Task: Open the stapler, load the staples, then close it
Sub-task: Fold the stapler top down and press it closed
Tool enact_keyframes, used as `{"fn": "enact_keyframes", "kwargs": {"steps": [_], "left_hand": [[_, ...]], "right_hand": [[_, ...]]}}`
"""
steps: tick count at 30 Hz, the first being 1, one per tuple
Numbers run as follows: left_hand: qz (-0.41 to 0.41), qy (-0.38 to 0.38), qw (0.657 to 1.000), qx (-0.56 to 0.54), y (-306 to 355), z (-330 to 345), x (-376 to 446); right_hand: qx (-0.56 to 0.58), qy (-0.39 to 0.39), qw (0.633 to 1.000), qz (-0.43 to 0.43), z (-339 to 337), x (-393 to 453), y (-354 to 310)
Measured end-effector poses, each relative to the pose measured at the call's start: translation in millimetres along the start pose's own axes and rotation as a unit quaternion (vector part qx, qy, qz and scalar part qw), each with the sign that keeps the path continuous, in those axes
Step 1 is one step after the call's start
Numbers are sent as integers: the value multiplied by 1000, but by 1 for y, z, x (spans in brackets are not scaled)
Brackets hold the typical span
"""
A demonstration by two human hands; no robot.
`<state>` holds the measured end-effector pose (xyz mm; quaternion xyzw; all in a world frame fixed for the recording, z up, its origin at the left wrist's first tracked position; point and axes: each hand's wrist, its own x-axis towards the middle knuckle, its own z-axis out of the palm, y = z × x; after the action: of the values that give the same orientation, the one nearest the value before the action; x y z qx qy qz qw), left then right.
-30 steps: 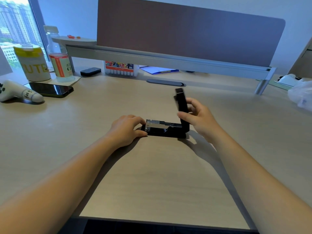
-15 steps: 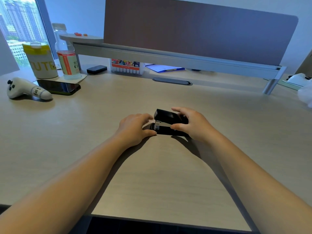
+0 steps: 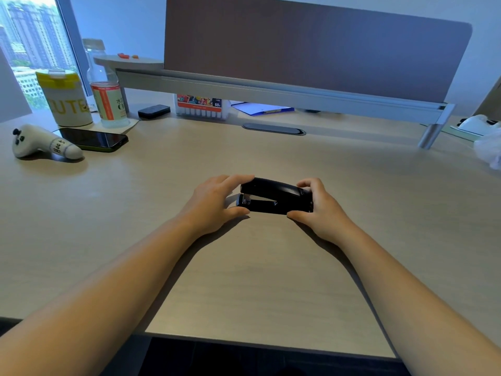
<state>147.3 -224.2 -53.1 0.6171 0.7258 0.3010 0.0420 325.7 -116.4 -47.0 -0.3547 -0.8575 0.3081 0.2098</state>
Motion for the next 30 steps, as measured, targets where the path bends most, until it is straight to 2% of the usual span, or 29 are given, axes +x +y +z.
{"fn": "enact_keyframes", "kwargs": {"steps": [7,12,17,24,30], "left_hand": [[-3,3,1000,13,1,1,1],[-79,-14,996,35,-5,2,8],[-102,-37,992,68,-13,6,22],[-123,-46,988,86,-29,16,86],[-147,-38,987,58,-49,30,157]], "right_hand": [[-4,12,1000,1,-2,-3,1],[-43,6,999,-3,-6,-6,0],[-76,6,997,2,-8,6,1],[-87,40,995,14,-7,70,15],[-97,76,992,27,-2,143,32]]}}
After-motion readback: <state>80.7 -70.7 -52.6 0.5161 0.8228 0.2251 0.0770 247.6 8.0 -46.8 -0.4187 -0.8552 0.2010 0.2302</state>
